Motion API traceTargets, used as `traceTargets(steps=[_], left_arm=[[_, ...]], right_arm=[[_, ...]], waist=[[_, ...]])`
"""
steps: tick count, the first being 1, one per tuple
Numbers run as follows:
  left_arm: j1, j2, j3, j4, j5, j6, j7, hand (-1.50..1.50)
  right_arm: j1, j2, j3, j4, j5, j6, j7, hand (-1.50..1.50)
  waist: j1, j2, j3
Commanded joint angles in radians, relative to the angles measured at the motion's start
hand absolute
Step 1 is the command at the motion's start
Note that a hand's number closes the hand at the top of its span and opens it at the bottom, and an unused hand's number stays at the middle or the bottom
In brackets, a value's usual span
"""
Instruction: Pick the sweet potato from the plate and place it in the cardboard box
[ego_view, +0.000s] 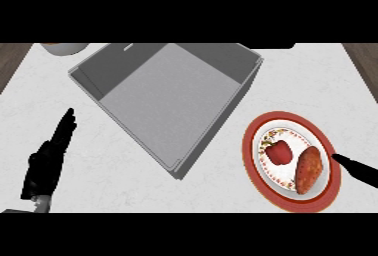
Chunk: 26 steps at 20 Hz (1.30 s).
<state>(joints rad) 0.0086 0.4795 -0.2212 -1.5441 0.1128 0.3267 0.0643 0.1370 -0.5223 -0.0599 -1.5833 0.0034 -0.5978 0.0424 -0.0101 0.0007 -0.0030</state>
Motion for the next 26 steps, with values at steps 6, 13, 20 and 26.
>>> traceTargets(steps=[6, 13, 20, 26], left_arm=[[-0.007, -0.026, -0.017, 0.019, -0.023, 0.004, 0.003, 0.0], [-0.027, -0.017, 0.0, 0.01, -0.034, -0.022, 0.012, 0.0], [0.008, -0.059, 0.041, 0.046, -0.041, -0.06, -0.061, 0.0], [0.024, -0.087, 0.038, -0.034, -0.1, -0.061, 0.04, 0.0]], right_arm=[[0.119, -0.335, 0.144, -0.15, 0.063, 0.358, 0.419, -1.5], [0.027, -0.372, 0.253, -0.347, 0.019, 0.524, 0.793, -1.5], [-0.181, -0.235, 0.314, -0.314, 0.118, 0.559, 1.064, -1.5], [-0.122, -0.161, 0.309, -0.281, 0.201, 0.611, 1.035, -1.5]], waist=[[0.007, 0.0, -0.003], [0.015, 0.0, 0.001], [0.02, 0.0, 0.002], [0.014, -0.001, 0.003]])
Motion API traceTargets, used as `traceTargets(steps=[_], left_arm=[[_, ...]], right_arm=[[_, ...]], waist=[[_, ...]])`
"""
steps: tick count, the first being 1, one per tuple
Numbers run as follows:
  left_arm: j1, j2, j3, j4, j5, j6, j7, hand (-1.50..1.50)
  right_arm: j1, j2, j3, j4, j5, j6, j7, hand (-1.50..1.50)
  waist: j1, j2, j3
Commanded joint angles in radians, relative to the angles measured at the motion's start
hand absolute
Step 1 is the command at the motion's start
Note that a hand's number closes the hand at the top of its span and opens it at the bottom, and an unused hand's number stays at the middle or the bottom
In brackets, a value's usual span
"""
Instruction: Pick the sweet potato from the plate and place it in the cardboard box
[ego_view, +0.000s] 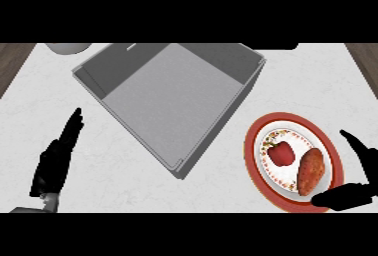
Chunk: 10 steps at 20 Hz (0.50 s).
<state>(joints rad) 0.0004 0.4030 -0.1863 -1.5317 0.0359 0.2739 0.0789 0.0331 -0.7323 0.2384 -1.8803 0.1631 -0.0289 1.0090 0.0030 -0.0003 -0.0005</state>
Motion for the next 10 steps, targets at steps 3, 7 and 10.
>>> traceTargets(steps=[3, 7, 10], left_arm=[[0.055, -0.027, 0.015, -0.058, -0.04, -0.011, 0.007, 0.0], [0.085, -0.02, 0.072, -0.086, -0.036, -0.066, 0.01, 0.0], [-0.049, -0.091, 0.069, 0.059, -0.077, -0.057, -0.005, 0.0]], right_arm=[[0.04, 0.089, 0.012, 0.08, 0.089, 0.027, -0.016, -1.5], [0.021, 0.117, -0.046, 0.009, 0.095, 0.1, 0.054, -1.5], [-0.023, 0.153, -0.061, 0.101, 0.122, 0.118, -0.006, -1.5]], waist=[[-0.002, -0.001, 0.001], [-0.002, -0.001, 0.0], [-0.005, 0.001, 0.0]])
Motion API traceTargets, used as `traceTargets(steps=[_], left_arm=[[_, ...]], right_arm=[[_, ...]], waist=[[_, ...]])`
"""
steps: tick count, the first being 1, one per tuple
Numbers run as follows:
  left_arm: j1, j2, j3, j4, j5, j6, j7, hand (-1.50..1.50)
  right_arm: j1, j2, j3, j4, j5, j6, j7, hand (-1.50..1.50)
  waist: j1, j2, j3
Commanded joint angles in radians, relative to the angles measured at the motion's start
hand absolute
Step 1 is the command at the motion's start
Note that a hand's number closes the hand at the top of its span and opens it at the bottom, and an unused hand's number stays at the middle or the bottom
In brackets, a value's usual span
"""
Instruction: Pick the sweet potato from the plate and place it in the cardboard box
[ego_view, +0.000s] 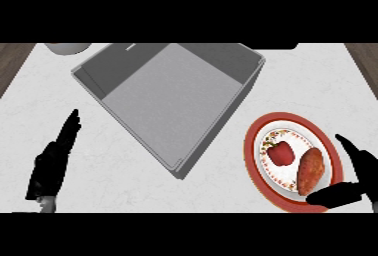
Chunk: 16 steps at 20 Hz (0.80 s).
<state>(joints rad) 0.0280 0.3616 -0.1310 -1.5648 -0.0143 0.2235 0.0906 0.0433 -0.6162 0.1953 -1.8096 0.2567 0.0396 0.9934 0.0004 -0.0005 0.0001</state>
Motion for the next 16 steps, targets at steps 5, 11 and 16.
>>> traceTargets(steps=[5, 11, 16], left_arm=[[-0.024, -0.036, 0.061, 0.025, -0.025, -0.06, -0.001, 0.0], [-0.063, -0.067, 0.111, 0.093, -0.065, -0.089, -0.031, 0.0], [-0.016, -0.107, 0.092, -0.012, -0.1, -0.08, 0.027, 0.0]], right_arm=[[0.001, 0.134, 0.002, 0.028, 0.128, 0.028, 0.0, -1.5], [-0.001, 0.16, -0.073, 0.067, 0.155, 0.113, -0.065, -1.5], [-0.017, 0.217, -0.094, 0.147, 0.199, 0.107, -0.109, -1.5]], waist=[[0.0, 0.0, 0.0], [-0.002, 0.0, 0.0], [0.001, 0.0, 0.0]])
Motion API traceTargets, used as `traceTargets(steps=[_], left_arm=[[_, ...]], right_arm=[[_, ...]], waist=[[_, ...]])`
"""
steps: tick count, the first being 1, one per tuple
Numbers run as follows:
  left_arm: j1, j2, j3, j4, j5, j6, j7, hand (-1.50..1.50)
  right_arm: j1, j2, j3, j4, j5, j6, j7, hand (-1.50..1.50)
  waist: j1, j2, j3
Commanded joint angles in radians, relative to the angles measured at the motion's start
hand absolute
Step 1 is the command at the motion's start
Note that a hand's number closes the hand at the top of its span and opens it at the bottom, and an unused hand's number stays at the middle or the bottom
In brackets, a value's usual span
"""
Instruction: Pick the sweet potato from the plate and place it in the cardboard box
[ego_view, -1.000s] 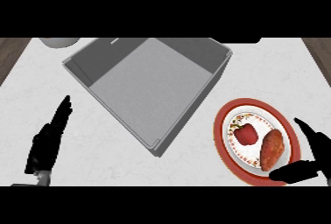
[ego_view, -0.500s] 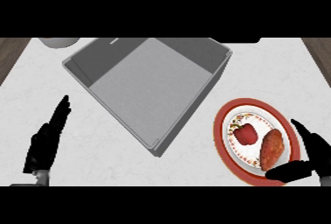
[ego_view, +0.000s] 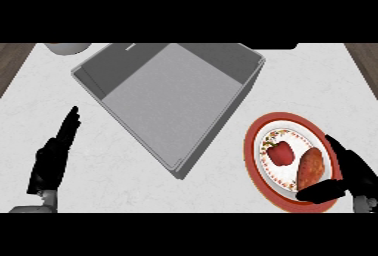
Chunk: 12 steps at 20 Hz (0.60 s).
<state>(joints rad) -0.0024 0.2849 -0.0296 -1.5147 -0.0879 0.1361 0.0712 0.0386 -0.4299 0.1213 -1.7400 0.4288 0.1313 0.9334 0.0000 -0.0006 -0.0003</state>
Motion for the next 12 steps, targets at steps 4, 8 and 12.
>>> traceTargets(steps=[4, 8, 12], left_arm=[[-0.01, -0.031, 0.027, -0.018, -0.035, -0.036, 0.015, 0.0], [0.028, -0.026, 0.063, -0.057, -0.027, -0.077, 0.02, 0.0], [0.07, -0.075, 0.031, -0.044, -0.076, -0.046, -0.029, 0.0]], right_arm=[[0.012, 0.088, -0.02, 0.075, 0.095, 0.0, -0.064, -1.5], [0.016, 0.117, -0.029, 0.094, 0.125, 0.022, -0.097, -1.5], [0.036, 0.138, -0.019, 0.101, 0.132, 0.049, -0.097, -1.5]], waist=[[0.0, 0.0, 0.0], [0.001, 0.0, 0.0], [0.0, 0.0, 0.0]])
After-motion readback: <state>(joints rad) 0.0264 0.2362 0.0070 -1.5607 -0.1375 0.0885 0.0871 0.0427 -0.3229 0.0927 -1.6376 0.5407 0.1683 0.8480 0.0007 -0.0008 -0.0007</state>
